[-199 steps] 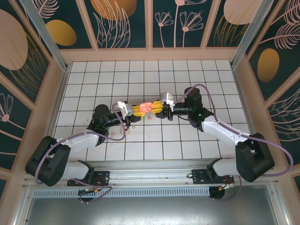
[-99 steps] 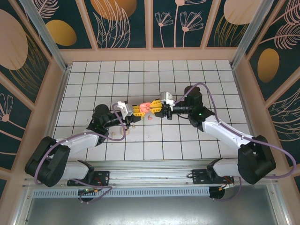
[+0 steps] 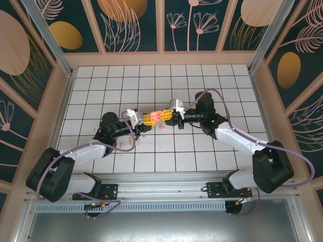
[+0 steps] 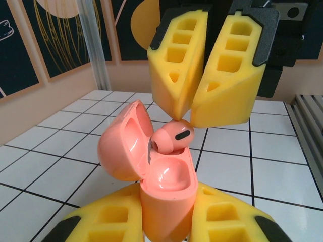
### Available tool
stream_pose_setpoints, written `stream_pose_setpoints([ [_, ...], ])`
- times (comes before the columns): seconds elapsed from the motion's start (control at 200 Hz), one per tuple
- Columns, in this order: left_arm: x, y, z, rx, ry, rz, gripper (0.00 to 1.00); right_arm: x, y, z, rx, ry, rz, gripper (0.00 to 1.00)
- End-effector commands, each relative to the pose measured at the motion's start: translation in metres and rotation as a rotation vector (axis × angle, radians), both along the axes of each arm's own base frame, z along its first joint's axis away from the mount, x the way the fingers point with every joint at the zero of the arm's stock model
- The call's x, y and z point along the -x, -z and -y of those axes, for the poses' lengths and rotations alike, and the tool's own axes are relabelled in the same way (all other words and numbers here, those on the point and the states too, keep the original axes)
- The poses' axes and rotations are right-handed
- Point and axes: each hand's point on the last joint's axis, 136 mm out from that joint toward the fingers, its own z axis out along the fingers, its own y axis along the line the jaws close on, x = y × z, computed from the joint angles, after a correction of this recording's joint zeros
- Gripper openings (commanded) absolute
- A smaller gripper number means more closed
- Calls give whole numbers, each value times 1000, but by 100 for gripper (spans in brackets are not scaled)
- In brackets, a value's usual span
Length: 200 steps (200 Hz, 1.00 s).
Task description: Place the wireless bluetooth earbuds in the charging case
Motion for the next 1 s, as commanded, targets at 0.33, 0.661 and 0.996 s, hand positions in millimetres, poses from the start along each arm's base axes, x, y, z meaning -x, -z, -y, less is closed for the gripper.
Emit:
stream_pose_setpoints([
  [0.33,-35,8,-10,26,-189,-70,8,5,-44,8,-81,47,-75,31],
  [0.661,-64,36,-50,90,-352,-301,9,-15,-21,19,12,237,-227,32],
  [0.996,-81,43,-88,151,-527,-402,9,-72,38,23,149,541,-560,32],
])
